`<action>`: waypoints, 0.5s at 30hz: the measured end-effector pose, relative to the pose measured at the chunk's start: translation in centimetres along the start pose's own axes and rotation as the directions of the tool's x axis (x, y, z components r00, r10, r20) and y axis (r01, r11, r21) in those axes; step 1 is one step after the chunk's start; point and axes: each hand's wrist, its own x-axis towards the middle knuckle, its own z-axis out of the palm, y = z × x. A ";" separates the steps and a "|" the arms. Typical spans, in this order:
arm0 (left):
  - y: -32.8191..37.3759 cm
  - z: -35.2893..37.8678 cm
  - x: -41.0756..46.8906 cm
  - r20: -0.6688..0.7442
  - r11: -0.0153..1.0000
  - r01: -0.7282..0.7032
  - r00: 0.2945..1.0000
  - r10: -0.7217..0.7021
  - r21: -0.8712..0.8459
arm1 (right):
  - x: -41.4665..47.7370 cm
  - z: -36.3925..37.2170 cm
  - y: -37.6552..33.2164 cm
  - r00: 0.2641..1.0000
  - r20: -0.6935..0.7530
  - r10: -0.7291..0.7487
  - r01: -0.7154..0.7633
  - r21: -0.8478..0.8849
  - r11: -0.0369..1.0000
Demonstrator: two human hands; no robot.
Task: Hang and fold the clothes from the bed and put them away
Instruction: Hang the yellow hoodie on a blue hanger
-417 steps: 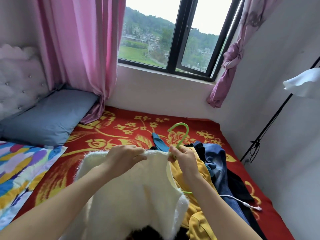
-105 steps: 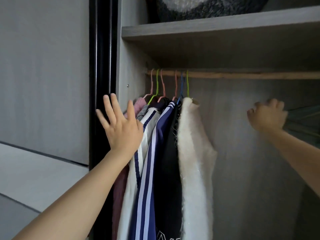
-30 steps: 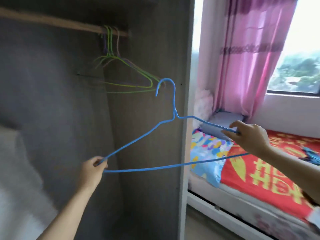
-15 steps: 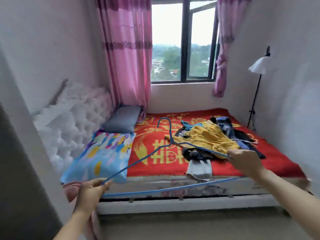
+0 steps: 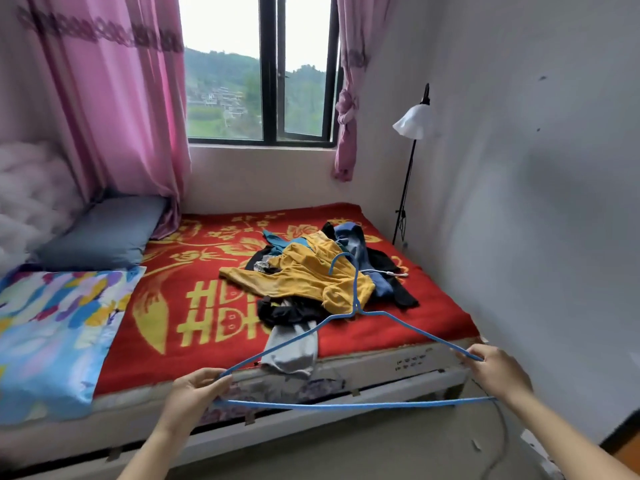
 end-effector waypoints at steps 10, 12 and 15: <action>-4.4 -0.2 11.4 -0.132 0.989 0.149 0.980 -0.148 -0.004 | 6.5 8.1 -4.6 0.991 0.096 0.090 -0.093 0.027 0.995; -5.6 -0.4 15.4 -0.148 0.980 0.196 0.969 -0.198 -0.029 | 8.9 10.2 -6.8 0.989 0.108 0.096 -0.095 -0.017 0.995; -6.9 -0.7 20.9 -0.150 0.966 0.253 0.954 -0.259 -0.060 | 12.6 12.7 -10.1 0.989 0.127 0.073 -0.060 -0.106 0.993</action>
